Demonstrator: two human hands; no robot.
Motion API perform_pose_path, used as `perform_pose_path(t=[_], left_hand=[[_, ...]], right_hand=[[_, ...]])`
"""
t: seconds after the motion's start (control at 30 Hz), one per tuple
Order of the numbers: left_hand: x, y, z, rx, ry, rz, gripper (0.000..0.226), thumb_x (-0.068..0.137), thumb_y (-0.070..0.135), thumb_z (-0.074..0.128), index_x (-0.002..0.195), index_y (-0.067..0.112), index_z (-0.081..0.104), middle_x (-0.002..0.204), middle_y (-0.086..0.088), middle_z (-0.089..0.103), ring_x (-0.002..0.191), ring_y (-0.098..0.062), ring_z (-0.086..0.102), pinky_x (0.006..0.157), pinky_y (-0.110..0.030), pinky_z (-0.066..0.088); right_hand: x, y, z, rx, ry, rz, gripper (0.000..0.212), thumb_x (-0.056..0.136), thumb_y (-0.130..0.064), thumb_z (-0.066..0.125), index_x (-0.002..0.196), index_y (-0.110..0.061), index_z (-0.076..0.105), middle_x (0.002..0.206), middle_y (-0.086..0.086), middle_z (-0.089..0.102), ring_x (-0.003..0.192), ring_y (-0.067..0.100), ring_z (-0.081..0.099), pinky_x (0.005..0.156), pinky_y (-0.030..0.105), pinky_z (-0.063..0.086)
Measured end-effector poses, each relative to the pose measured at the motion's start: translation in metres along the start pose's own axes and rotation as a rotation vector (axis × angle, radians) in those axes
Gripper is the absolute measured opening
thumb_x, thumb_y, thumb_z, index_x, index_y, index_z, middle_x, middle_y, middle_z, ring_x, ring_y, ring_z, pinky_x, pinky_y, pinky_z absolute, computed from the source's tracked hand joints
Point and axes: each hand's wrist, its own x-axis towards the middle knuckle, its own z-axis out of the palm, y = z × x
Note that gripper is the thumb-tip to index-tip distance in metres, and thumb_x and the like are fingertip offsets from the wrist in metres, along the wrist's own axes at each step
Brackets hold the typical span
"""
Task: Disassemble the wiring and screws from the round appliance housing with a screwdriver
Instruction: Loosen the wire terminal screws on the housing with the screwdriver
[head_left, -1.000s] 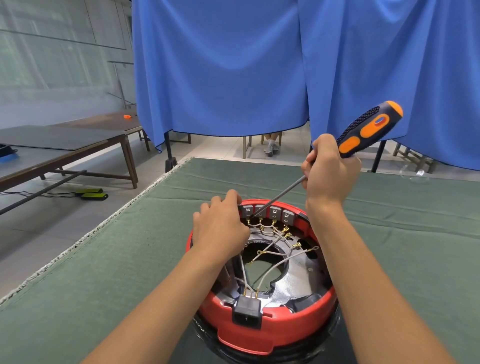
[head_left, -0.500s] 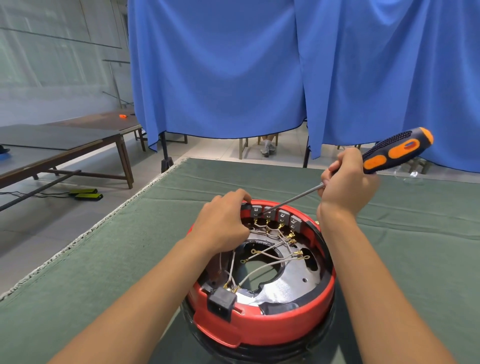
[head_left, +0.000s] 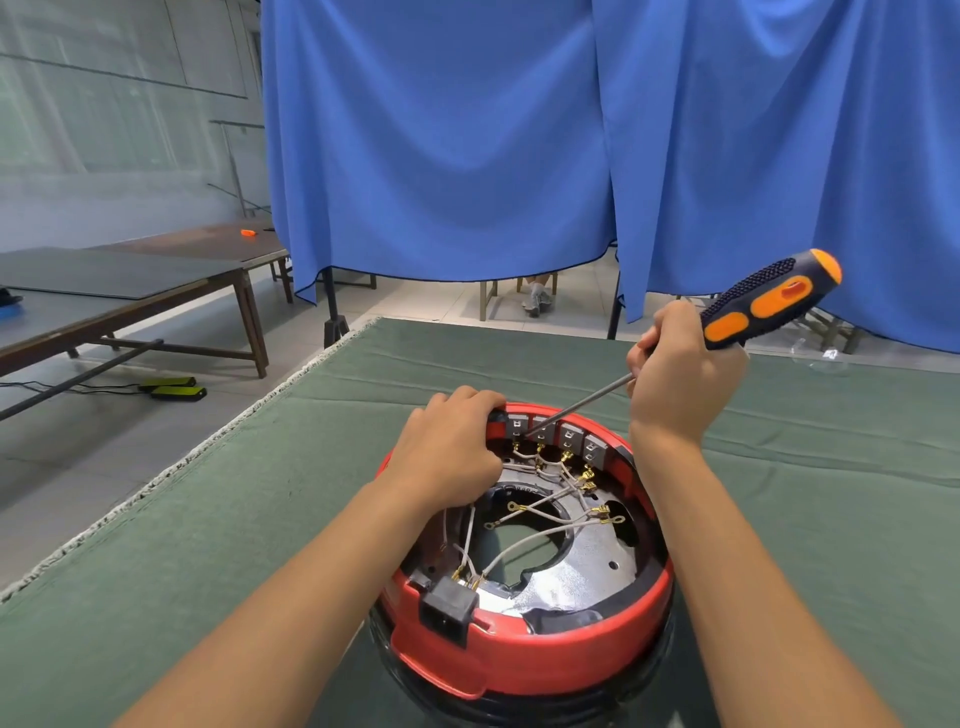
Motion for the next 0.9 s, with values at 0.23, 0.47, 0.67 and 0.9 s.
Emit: perform_pose_path(t=[0.23,0.47,0.67,0.9], left_hand=[[0.000,0.000,0.001,-0.005,0.010,0.006,0.063,0.078,0.013,0.054,0.138,0.027,0.041,0.132,0.002,0.049,0.119,-0.023,0.043,0.098,-0.036,0.033],[-0.001,0.000,0.000,0.004,0.004,0.007,0.062,0.079,0.014,0.054,0.138,0.026,0.040,0.132,0.001,0.048,0.120,-0.023,0.042,0.099,-0.036,0.032],[0.000,0.001,0.000,0.005,0.006,0.005,0.063,0.079,0.013,0.054,0.139,0.026,0.039,0.133,0.002,0.048,0.120,-0.022,0.041,0.100,-0.036,0.032],[0.000,0.001,0.001,-0.005,0.011,0.003,0.063,0.079,0.013,0.055,0.138,0.027,0.040,0.132,0.003,0.048,0.119,-0.021,0.041,0.100,-0.036,0.033]], right_hand=[[-0.002,-0.001,0.003,-0.043,-0.063,-0.051,0.018,0.072,-0.011,0.052,0.056,-0.006,0.045,0.037,-0.008,0.036,0.034,0.011,0.035,0.038,0.014,0.028],[0.012,0.002,0.007,-0.065,0.015,0.075,0.021,0.074,-0.013,0.051,0.056,-0.012,0.041,0.039,-0.006,0.035,0.036,0.012,0.032,0.039,0.014,0.024],[0.025,0.010,0.010,-0.129,0.043,0.112,0.024,0.077,-0.013,0.052,0.055,-0.016,0.043,0.039,-0.007,0.038,0.038,0.012,0.036,0.039,0.016,0.027],[0.036,0.014,0.012,-0.146,0.054,0.174,0.025,0.078,-0.015,0.051,0.055,-0.016,0.041,0.037,-0.009,0.038,0.035,0.010,0.036,0.038,0.016,0.026]])
